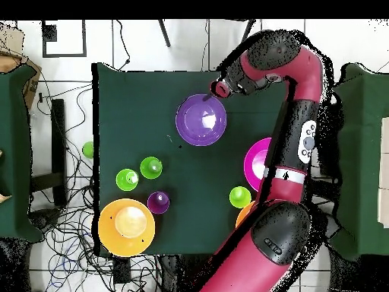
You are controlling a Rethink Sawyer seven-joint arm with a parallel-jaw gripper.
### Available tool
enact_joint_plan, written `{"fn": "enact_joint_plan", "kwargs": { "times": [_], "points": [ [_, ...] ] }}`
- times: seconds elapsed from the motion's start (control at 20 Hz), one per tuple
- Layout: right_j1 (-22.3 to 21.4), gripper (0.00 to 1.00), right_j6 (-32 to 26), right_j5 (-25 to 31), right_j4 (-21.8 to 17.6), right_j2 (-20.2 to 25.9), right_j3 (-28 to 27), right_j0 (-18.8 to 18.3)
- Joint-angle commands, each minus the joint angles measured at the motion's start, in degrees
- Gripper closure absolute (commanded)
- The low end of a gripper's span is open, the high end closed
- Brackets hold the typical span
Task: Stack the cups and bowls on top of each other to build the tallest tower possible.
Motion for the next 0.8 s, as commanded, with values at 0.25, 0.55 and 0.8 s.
{"fn": "enact_joint_plan", "kwargs": {
  "times": [0.25, 0.55, 0.8],
  "points": [
    [-7.0, 0.0, -11.6, 3.1, 0.1, -7.9, 6.1, -0.3],
    [-11.9, 0.0, -9.5, 7.8, 2.0, -9.7, 8.0, -1.0],
    [-12.0, 0.0, -11.4, 5.8, 2.5, -10.8, 8.9, -2.1]
  ]
}}
